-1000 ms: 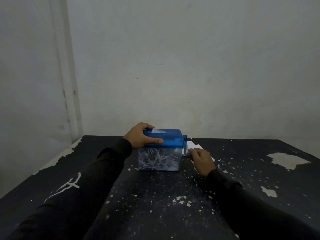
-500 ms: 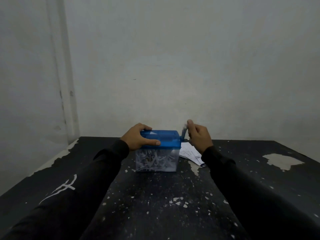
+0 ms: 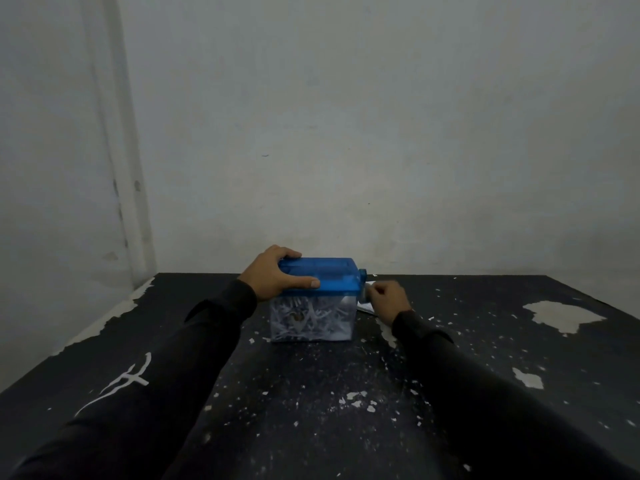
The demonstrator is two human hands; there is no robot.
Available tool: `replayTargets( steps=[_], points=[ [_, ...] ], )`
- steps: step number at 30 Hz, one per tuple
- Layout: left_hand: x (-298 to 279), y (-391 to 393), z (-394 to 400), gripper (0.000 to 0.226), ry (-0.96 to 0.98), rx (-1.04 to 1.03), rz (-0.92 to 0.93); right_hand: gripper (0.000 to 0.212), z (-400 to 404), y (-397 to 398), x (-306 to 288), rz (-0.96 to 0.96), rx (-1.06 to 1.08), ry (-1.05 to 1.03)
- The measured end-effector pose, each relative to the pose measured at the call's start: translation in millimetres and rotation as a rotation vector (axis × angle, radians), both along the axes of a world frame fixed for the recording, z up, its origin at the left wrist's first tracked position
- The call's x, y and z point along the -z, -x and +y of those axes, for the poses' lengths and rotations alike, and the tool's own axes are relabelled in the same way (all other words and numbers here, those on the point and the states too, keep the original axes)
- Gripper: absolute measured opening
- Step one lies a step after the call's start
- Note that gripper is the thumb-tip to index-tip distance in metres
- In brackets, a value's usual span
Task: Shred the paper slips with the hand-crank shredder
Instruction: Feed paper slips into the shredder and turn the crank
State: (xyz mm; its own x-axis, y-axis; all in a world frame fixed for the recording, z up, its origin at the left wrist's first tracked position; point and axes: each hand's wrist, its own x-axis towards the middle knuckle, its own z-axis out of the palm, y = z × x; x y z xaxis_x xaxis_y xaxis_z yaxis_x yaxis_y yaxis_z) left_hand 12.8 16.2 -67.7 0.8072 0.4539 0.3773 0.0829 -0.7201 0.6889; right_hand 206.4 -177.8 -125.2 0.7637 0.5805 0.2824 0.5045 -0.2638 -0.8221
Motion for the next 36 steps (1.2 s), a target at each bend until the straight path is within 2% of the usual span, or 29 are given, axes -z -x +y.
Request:
replayTargets(
  steps=[5, 8, 11, 13, 15, 17, 23, 27, 32, 36],
  points=[
    [1, 0, 1, 0.086, 0.005, -0.012, -0.006, 0.056, -30, 9, 6, -0.075, -0.034, -0.146],
    [2, 0, 1, 0.096, 0.012, -0.001, -0.012, 0.05, -45, -13, 11, -0.18, 0.166, -0.156],
    [2, 0, 0, 0.103, 0.029, 0.007, -0.032, 0.026, -54, -31, 25, -0.233, 0.334, 0.164],
    [2, 0, 1, 0.102, 0.049, 0.005, -0.042, 0.05, -54, -39, 33, -0.212, 0.366, 0.463],
    [2, -1, 0, 0.102, 0.056, 0.008, -0.041, 0.067, -53, -41, 33, -0.169, 0.387, 0.584],
    [2, -1, 1, 0.101, 0.067, 0.009, -0.046, 0.066, -51, -42, 32, -0.124, 0.381, 0.547],
    [2, 1, -1, 0.098, 0.081, 0.017, -0.055, 0.046, -57, -50, 35, 0.058, 0.376, 0.216],
    [3, 1, -1, 0.098, 0.097, 0.019, -0.062, 0.024, -58, -51, 36, 0.058, 0.389, 0.109],
    [3, 1, -2, 0.103, 0.109, 0.017, -0.078, 0.038, -60, -49, 38, 0.062, 0.371, 0.023],
    [4, 2, -2, 0.103, 0.127, 0.028, -0.093, 0.034, -61, -47, 36, 0.039, 0.388, -0.048]
  ],
)
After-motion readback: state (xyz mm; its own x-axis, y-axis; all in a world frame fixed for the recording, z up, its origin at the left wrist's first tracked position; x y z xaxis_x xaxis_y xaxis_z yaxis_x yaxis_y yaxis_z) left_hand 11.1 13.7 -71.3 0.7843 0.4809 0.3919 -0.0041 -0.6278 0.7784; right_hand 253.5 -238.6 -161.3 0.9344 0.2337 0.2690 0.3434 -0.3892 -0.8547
